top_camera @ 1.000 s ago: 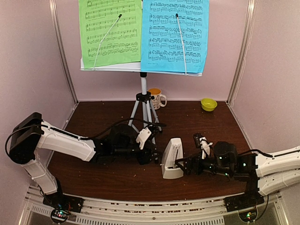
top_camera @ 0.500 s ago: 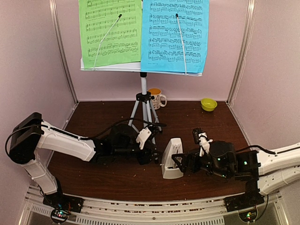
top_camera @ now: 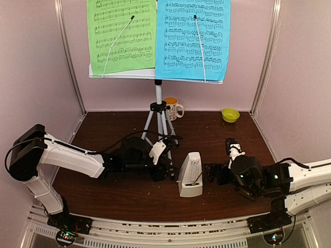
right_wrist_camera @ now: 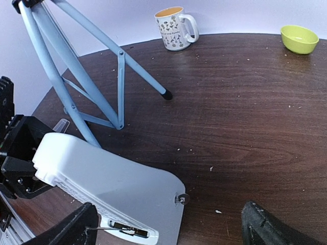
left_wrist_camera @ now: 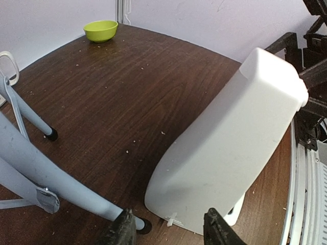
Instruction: Set up the instrument practice props
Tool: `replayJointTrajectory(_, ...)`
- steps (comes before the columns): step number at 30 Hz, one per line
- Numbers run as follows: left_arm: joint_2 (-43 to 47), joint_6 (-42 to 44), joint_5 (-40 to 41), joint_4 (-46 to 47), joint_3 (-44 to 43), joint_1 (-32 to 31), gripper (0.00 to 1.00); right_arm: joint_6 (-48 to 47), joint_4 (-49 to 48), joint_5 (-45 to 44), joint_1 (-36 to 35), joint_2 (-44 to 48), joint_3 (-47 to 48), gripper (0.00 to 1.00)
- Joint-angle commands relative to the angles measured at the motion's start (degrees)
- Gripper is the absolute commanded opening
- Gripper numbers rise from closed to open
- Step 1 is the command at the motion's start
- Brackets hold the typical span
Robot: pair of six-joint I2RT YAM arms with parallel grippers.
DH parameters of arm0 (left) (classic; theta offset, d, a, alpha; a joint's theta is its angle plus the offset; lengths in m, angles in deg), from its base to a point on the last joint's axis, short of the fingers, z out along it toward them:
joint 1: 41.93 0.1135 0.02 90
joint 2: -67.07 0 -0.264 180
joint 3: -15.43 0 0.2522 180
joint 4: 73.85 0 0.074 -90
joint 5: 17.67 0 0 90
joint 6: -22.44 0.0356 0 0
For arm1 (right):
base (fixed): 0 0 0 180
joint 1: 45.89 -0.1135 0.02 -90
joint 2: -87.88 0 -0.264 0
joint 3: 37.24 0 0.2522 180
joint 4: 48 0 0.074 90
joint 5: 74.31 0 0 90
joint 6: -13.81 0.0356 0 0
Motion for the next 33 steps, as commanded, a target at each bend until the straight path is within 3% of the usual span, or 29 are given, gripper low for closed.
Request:
replayJointTrajectory(1,1.55,0.57,0.74,0.78,0.07,0.35,0.46,3.28,6.34,-5.10,0.18,5.87,-3.74,0.98)
replayJointTrajectory(10,3.33,-0.66,0.07,1.27,1.47,1.84,0.46,2.75,13.20,-1.91,8.69,16.83,-10.08,0.98)
replayJointTrajectory(18,8.80,-3.07,-0.47,3.02,6.44,5.79,0.46,-4.28,13.95,5.96,18.17,24.60,-7.77,1.00)
replayJointTrajectory(28,18.92,-3.77,0.50,-0.19,11.65,13.47,0.46,-15.15,11.81,15.00,25.29,21.01,1.47,1.00)
replayJointTrajectory(33,24.77,-2.29,1.62,-6.53,10.45,17.29,0.48,-19.38,9.55,21.47,30.45,16.19,6.29,1.00)
